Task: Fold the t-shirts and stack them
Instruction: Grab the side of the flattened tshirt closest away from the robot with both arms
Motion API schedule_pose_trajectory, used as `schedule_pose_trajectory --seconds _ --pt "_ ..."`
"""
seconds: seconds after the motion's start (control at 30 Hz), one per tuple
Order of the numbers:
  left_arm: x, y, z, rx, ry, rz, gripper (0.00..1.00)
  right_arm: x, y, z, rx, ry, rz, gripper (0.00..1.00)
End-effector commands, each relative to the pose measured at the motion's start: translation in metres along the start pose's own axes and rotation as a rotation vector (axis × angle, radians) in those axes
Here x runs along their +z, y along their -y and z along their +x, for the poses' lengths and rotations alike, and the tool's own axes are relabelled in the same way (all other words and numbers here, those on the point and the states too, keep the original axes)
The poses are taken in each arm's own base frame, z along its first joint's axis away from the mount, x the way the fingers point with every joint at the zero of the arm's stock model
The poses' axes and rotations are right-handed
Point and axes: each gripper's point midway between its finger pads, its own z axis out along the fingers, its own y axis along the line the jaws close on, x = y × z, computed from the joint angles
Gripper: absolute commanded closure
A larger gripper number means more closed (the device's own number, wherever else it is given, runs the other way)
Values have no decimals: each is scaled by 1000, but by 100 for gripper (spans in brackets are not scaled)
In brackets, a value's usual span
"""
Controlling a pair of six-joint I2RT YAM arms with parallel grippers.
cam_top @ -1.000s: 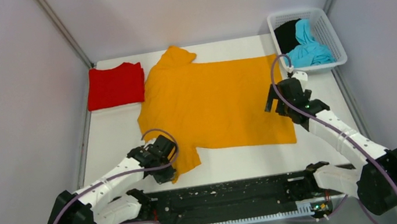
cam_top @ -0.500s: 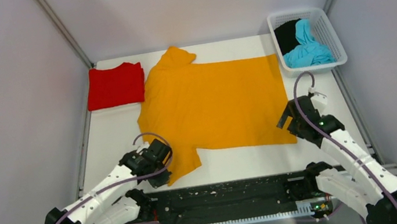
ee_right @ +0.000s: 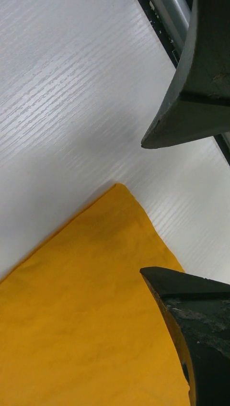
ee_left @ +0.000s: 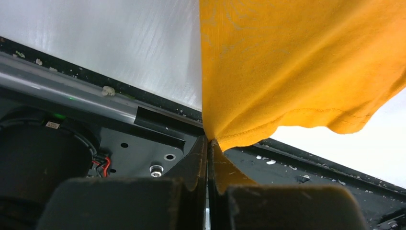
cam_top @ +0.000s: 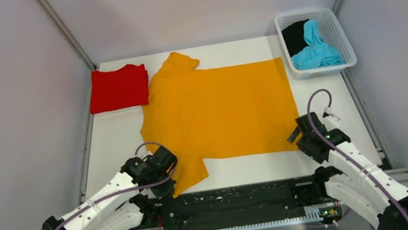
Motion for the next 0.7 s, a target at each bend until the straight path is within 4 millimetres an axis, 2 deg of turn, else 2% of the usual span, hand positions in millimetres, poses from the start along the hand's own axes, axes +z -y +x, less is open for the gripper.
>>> schedule_pose_trajectory --seconds 0.0,0.1,0.3,0.53,0.67 --pt "-14 -2 0 -35 4 -11 100 8 0 -4 69 41 -7 11" --pt "-14 1 -4 -35 22 4 100 13 -1 -2 58 48 -12 20" --pt "-17 24 -9 -20 38 96 100 24 -9 1 40 42 -33 43" --pt "-20 36 -16 -20 69 146 100 31 -9 3 14 35 -19 62" --pt "-24 45 -19 -8 80 180 100 28 -12 0 2 42 -36 80"
